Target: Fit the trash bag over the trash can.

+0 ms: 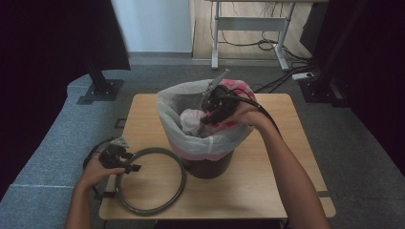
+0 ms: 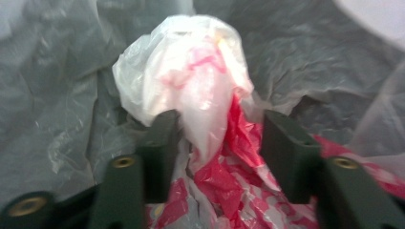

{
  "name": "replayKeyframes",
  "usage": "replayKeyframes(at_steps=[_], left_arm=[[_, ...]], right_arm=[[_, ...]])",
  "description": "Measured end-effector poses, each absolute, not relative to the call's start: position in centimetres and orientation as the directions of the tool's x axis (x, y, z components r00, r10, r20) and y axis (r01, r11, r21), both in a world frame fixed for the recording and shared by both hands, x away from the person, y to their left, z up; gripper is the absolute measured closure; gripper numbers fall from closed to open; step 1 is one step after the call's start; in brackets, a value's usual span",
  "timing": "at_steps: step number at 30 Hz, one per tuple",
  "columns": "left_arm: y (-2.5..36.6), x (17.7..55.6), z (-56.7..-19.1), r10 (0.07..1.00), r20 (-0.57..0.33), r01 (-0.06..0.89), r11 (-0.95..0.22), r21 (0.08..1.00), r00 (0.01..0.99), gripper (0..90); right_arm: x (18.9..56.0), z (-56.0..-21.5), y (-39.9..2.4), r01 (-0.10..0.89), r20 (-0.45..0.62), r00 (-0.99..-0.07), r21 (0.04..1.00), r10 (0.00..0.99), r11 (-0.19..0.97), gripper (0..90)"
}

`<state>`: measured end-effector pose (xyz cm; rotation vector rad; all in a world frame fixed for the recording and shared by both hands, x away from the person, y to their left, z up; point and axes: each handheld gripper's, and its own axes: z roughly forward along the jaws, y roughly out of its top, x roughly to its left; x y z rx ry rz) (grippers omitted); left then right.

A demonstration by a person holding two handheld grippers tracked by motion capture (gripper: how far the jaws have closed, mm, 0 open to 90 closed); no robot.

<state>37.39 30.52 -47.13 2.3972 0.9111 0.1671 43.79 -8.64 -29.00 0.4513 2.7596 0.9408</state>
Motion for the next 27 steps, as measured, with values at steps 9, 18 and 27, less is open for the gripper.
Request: replayKeyframes(at_steps=[9,18,27], left_arm=[[30.5,37.4,-47.1,0.645,-0.08,0.574,-0.608,0.549,0.76,28.8],[30.4,37.4,-47.1,0.646,-0.079,0.575,-0.608,0.548,0.759,28.6],[30.4,37.5,-47.3,0.647,-0.079,0.576,-0.609,0.546,0.759,28.4]], right_arm=[[43.0,-28.3,-10.4,0.207,-0.078,-0.926,0.715,0.37,0.668,28.2],[41.7,-27.7,-13.7,0.179,-0.075,-0.906,0.824,0.417,0.537,25.9],[40.3,-27.7,-16.0,0.156,-0.077,-0.891,0.874,0.447,0.461,25.8]])
